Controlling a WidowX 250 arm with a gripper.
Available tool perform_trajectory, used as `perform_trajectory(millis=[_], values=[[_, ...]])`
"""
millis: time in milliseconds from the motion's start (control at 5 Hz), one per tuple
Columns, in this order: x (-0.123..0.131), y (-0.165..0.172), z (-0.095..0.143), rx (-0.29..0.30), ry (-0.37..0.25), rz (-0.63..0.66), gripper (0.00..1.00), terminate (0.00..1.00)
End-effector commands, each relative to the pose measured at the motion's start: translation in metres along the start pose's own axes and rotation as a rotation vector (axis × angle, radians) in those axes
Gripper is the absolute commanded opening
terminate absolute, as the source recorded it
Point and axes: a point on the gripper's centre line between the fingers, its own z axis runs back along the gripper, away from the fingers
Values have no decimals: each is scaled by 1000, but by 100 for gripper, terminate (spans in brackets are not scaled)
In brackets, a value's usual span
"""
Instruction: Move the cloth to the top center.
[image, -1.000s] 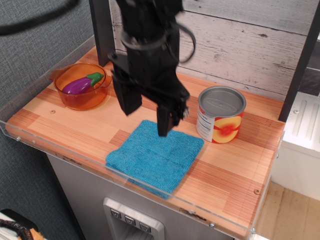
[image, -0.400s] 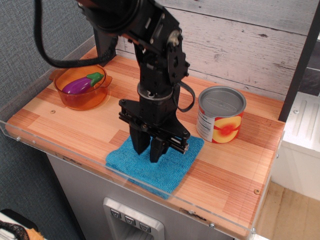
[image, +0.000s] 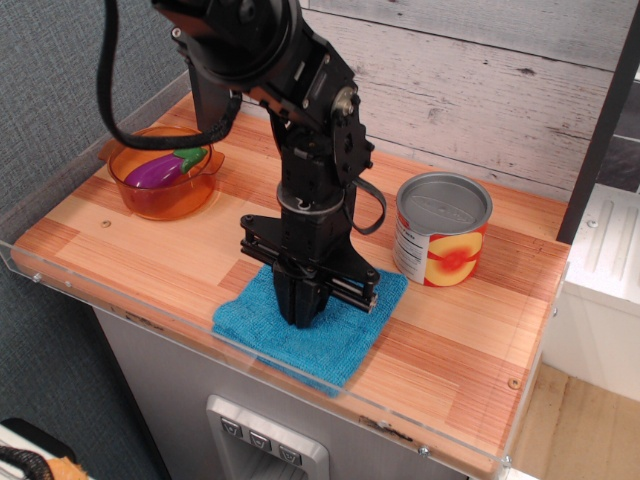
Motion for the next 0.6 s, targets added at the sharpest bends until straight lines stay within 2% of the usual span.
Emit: perform_trajectory(millis=[0,400], values=[[15,29,-13,32,10,44,0,0],[29,53,-17,109,37,73,0,0]])
